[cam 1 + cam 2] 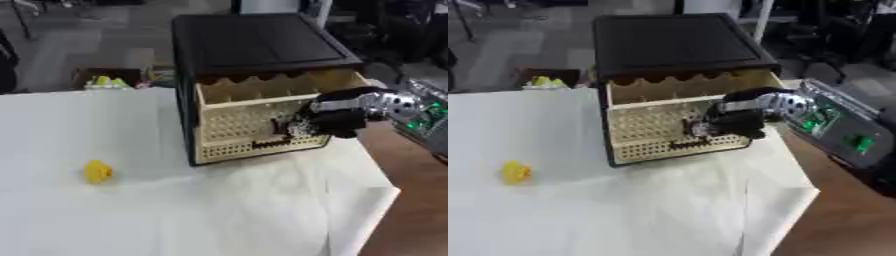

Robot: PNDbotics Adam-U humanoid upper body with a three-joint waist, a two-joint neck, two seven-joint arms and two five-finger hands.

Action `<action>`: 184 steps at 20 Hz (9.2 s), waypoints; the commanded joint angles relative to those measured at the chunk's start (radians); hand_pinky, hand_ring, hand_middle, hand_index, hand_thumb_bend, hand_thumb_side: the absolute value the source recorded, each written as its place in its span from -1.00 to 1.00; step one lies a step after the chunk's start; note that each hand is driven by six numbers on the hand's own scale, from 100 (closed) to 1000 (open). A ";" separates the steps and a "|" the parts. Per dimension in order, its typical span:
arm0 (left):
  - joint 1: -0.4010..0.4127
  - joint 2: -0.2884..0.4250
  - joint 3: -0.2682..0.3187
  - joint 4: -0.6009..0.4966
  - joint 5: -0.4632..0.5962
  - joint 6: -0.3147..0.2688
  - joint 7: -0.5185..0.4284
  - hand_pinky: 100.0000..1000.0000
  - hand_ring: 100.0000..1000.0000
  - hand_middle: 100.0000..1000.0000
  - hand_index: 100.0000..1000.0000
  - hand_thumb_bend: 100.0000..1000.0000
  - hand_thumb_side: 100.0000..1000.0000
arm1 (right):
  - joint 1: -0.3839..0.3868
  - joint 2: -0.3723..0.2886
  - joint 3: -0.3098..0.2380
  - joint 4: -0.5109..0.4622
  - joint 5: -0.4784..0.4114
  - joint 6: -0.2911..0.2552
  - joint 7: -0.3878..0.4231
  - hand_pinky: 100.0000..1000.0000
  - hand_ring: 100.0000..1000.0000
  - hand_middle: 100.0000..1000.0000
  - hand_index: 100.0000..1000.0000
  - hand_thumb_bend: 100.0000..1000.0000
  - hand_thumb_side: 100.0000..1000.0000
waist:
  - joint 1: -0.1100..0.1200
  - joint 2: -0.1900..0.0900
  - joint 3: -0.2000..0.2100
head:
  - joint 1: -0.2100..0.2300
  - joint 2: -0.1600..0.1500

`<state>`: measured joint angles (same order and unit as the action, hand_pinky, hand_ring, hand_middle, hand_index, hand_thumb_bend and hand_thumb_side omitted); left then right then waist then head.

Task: Pick up objects from table and place into drawer.

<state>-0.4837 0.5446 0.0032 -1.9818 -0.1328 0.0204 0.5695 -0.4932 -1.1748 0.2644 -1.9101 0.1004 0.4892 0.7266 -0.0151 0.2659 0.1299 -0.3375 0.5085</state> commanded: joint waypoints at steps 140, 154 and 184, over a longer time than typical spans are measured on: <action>-0.002 0.032 0.021 -0.018 -0.010 -0.004 0.004 0.51 0.77 0.71 0.80 -1.00 1.00 | -0.059 0.119 -0.262 -0.090 0.020 -0.128 -0.293 -1.00 -1.00 -1.00 0.55 -1.00 1.00 | 0.034 -0.079 -0.056 | 0.134 0.088; -0.010 0.012 0.017 -0.018 -0.009 0.001 0.001 0.51 0.77 0.72 0.80 -1.00 1.00 | -0.147 0.281 -0.306 -0.090 0.096 -0.077 -1.187 -1.00 -0.73 -0.82 0.53 -1.00 1.00 | 0.065 -0.044 -0.040 | 0.207 0.088; -0.064 0.022 0.008 -0.018 -0.121 0.079 -0.026 0.50 0.72 0.63 0.77 -1.00 1.00 | -0.150 0.478 -0.392 -0.090 0.370 -0.402 -1.634 0.12 0.47 0.30 0.74 -1.00 1.00 | 0.082 0.077 -0.048 | 0.244 0.047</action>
<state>-0.5303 0.5283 0.0032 -1.9818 -0.2417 0.0914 0.5460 -0.6333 -0.6807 -0.1171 -1.9891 0.4652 0.0902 -0.9065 0.0706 0.3601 0.0811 -0.0983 0.5615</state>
